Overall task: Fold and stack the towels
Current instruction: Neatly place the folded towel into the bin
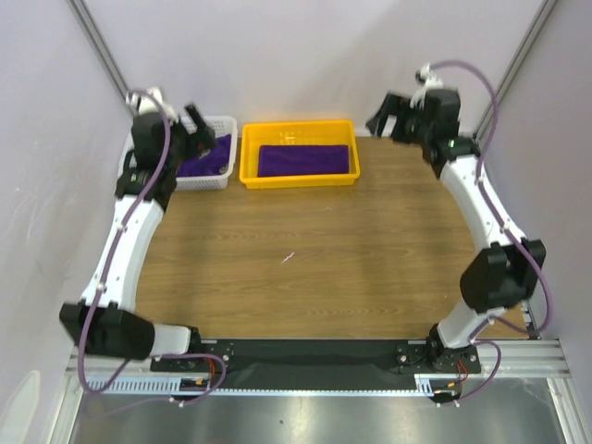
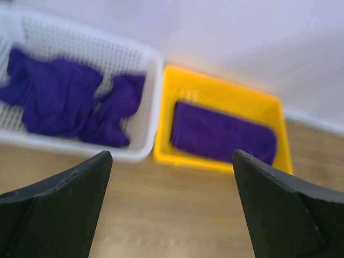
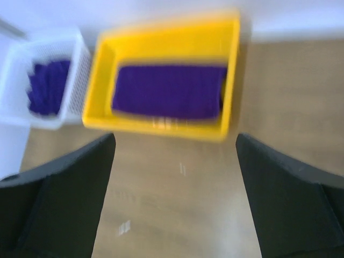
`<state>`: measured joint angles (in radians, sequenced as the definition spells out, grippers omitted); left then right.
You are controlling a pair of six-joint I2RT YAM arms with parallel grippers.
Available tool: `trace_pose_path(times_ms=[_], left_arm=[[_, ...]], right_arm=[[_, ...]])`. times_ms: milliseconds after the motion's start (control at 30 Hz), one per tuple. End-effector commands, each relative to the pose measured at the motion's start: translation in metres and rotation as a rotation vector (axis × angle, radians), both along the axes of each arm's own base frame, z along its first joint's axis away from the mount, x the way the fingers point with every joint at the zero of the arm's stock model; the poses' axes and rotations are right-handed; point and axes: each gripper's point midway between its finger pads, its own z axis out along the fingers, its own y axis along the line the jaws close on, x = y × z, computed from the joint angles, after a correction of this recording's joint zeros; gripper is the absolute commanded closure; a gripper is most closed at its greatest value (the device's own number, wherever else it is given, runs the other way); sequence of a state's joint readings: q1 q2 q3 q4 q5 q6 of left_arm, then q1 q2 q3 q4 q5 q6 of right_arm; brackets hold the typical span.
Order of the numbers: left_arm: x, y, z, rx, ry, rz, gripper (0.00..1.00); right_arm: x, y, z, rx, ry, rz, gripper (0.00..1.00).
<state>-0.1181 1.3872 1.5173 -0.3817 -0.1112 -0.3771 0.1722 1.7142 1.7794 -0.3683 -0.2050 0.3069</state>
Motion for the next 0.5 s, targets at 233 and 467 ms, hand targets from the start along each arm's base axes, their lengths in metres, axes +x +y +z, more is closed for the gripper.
trace_pose_path(times_ms=[233, 467], left_arm=[[-0.095, 0.025, -0.119, -0.145, 0.225, 0.08, 0.0], [-0.119, 0.038, -0.149, -0.192, 0.226, 0.16, 0.0]], right_arm=[[-0.069, -0.005, -0.11, 0.183, 0.072, -0.117, 0.0], [-0.083, -0.003, -0.155, 0.194, 0.189, -0.143, 0.0]])
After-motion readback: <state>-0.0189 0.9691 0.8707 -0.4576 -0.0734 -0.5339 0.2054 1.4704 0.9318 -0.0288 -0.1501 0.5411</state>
